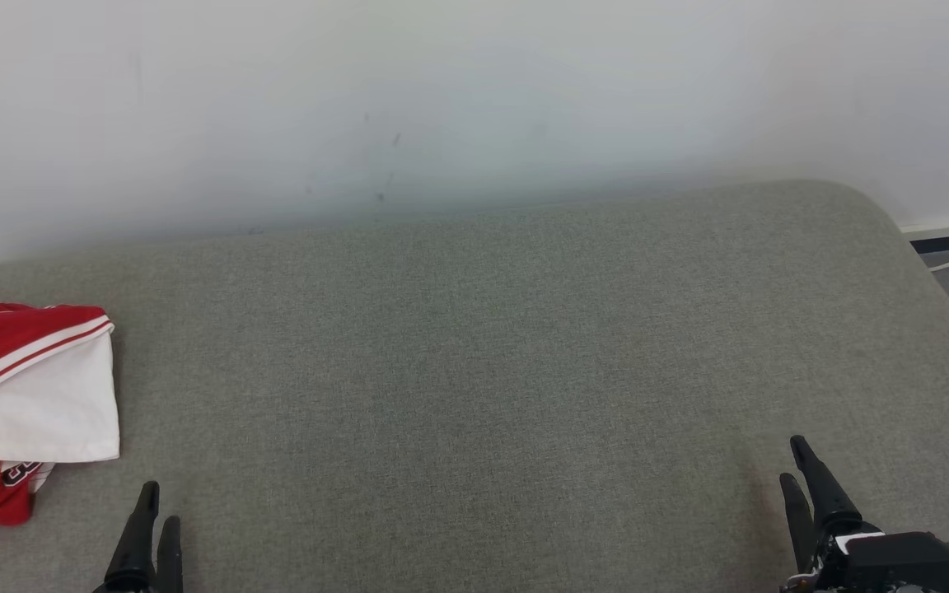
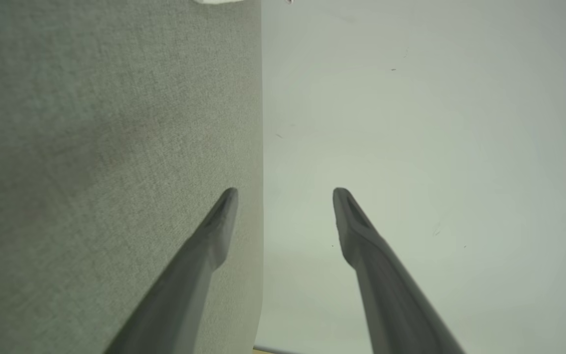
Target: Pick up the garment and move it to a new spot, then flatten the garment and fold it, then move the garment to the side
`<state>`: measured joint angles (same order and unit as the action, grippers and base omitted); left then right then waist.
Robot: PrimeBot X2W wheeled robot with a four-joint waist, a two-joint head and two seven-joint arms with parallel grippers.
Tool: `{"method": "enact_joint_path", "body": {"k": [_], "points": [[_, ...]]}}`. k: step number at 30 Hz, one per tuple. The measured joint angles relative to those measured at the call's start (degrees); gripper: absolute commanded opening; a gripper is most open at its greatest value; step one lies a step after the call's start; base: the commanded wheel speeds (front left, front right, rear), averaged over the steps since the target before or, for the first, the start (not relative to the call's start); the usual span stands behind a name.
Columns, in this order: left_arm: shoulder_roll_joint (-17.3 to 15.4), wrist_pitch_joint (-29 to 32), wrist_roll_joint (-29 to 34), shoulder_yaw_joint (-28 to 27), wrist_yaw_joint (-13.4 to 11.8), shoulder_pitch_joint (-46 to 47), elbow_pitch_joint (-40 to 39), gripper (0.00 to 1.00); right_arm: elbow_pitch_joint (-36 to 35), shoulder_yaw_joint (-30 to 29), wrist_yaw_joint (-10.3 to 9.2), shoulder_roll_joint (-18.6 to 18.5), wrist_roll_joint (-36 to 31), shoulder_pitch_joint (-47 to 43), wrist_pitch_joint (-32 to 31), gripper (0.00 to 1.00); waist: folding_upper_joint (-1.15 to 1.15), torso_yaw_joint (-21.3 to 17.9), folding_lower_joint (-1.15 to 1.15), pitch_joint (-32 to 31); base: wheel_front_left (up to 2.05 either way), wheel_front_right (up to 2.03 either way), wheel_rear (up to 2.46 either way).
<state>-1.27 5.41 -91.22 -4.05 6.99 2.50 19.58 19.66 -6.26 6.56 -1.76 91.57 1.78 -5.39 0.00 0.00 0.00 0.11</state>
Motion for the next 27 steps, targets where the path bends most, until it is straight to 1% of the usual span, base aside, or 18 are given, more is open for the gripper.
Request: {"method": "enact_joint_path", "body": {"k": [6,9,14,16,21,23,27], "points": [[-0.2,-1.5,2.2,1.3,-0.5,0.1,-0.3,1.0,-0.3,1.7,-0.11,-0.3,-3.4,0.1,1.3,1.0,0.0,0.0,0.0,0.0,0.0,0.0,0.0],[-0.5,-2.1,4.6,2.0,-1.1,0.1,-0.6,1.0,-0.5,2.9,-0.81,-0.8,-5.8,0.5,1.9,1.0,0.0,0.0,0.0,-0.1,0.0,0.0,0.0],[-1.4,-3.0,8.8,3.5,-2.9,0.2,-1.0,1.0,-0.8,5.4,-2.42,-2.0,-10.5,1.3,3.0,1.0,0.0,-0.1,0.0,-0.1,0.0,0.0,0.0],[-1.8,-3.5,10.5,4.1,-3.0,0.2,-1.2,1.0,-0.9,6.4,-2.86,-2.4,-12.3,1.3,3.5,1.0,0.0,-0.1,0.0,-0.1,0.0,0.0,0.0],[-2.5,-4.5,14.9,5.4,-4.0,0.4,-1.5,1.0,-1.0,8.5,-3.61,-3.2,-16.8,2.0,4.5,1.0,0.0,-0.1,0.0,-0.2,0.0,0.0,0.0],[-2.5,-4.7,15.8,5.6,-4.0,0.4,-1.5,1.0,-1.0,8.8,-3.63,-3.4,-17.7,2.2,4.6,1.0,0.0,-0.1,0.0,-0.2,0.0,0.0,0.0],[-2.6,-5.6,19.3,6.3,-4.6,0.4,-1.6,1.0,-1.2,10.1,-4.37,-4.1,-21.1,2.5,5.4,1.0,0.0,-0.1,0.0,-0.3,0.0,0.0,0.0]]}}
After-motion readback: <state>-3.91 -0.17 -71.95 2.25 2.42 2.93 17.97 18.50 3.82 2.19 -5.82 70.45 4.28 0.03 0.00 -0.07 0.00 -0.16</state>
